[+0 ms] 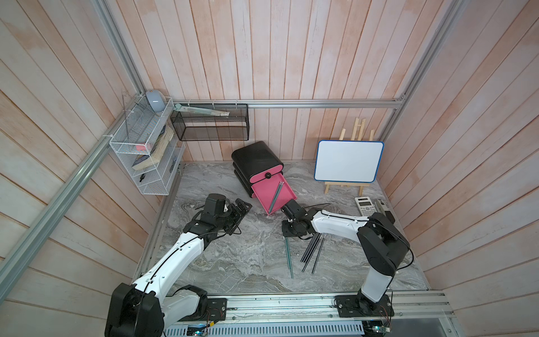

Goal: Please place the pencils in the drawer according to their color
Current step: Pick up the pencil from the center of the board.

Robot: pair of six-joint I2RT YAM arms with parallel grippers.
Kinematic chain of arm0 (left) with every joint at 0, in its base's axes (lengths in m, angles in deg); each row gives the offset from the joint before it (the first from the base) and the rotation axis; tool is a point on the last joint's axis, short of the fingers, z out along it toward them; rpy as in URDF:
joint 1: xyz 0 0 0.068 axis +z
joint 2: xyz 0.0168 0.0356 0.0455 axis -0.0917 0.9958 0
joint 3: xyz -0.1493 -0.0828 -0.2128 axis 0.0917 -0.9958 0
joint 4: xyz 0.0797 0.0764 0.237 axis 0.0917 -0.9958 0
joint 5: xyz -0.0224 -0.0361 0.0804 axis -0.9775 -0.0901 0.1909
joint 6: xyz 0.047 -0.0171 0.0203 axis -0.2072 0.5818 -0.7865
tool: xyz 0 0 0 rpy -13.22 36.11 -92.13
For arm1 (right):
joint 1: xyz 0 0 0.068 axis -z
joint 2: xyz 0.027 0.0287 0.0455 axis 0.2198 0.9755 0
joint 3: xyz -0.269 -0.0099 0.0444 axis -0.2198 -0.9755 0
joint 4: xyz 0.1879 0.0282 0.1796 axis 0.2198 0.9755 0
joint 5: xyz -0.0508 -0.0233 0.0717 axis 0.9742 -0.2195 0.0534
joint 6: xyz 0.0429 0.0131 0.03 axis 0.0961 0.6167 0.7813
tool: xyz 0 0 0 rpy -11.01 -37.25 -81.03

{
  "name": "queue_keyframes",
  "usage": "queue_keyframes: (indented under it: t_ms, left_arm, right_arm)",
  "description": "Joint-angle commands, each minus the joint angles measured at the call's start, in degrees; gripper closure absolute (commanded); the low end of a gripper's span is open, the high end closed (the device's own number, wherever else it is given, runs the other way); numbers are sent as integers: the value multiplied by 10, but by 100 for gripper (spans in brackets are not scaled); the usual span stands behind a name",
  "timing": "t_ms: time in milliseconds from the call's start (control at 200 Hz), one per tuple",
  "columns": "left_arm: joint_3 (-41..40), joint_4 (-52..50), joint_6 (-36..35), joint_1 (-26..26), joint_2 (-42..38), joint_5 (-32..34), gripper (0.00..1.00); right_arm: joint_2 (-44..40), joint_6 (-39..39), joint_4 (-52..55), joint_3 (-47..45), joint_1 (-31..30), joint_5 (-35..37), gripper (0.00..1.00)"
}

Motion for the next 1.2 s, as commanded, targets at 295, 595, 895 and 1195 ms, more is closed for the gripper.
queue_keyframes:
  t_ms: [295,595,895,1195]
  left_arm:
    - [-9,31,-14,-3,15,0,0]
    - [-9,38,-13,-3,22,-4,0]
    - [-15,45,-8,-2,22,-2,1]
    - [-17,51,-5,-2,25,-5,0]
  right_arm:
    - [49,-23,5,54,-2,20,67]
    - [69,-20,14,56,-2,18,70]
    - [59,-6,18,30,-6,15,74]
    - [59,-1,21,26,-18,14,74]
